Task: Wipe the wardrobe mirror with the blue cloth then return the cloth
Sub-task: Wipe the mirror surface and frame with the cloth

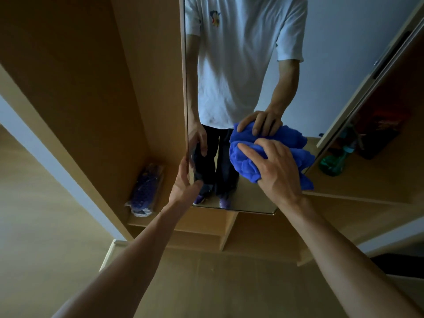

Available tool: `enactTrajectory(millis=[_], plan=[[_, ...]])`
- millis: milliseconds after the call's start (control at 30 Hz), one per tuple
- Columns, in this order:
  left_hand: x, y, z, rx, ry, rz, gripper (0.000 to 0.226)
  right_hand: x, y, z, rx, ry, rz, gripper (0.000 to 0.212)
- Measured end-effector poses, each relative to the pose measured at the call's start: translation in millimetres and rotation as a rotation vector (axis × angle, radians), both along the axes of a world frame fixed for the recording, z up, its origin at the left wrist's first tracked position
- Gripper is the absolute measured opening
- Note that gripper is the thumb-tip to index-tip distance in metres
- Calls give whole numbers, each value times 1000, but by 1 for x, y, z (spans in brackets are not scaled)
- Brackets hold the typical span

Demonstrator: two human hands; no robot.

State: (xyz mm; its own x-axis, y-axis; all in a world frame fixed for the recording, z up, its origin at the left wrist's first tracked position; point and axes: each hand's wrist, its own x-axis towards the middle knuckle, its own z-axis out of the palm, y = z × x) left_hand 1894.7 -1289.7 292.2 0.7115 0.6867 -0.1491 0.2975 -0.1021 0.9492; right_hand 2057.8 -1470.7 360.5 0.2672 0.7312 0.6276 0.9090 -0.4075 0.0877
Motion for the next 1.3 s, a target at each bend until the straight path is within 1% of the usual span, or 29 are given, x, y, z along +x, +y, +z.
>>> enactTrajectory(millis=[200, 300, 400, 500, 600, 700, 800, 900, 1067, 1200, 1300], plan=[[12, -10, -13, 84, 59, 87, 98, 1, 0, -16, -58, -35, 21, 60], [19, -14, -15, 107, 86, 114, 98, 1, 1, -33, -103, -2, 32, 64], [21, -16, -18, 129, 91, 133, 97, 0, 0, -58, -198, 46, 58, 69], [22, -17, -19, 148, 98, 146, 97, 2, -5, -79, -283, 84, 59, 64], [21, -17, -18, 154, 86, 142, 97, 3, -8, -83, -304, 104, 68, 60], [19, -18, -17, 151, 68, 145, 96, 5, -12, -76, -277, 116, 92, 64], [18, -20, -17, 143, 79, 158, 97, 11, -20, -59, -199, 142, 80, 71], [19, -25, -18, 143, 105, 186, 97, 21, -34, -39, -118, 100, 55, 63], [23, -34, -14, 123, 115, 209, 100, 36, -51, -10, -14, 49, 11, 56], [27, -40, -12, 95, 98, 236, 108, 40, -53, -11, 1, 17, 22, 55], [28, -42, -13, 90, 98, 250, 108, 42, -52, -25, -29, -7, 30, 54]])
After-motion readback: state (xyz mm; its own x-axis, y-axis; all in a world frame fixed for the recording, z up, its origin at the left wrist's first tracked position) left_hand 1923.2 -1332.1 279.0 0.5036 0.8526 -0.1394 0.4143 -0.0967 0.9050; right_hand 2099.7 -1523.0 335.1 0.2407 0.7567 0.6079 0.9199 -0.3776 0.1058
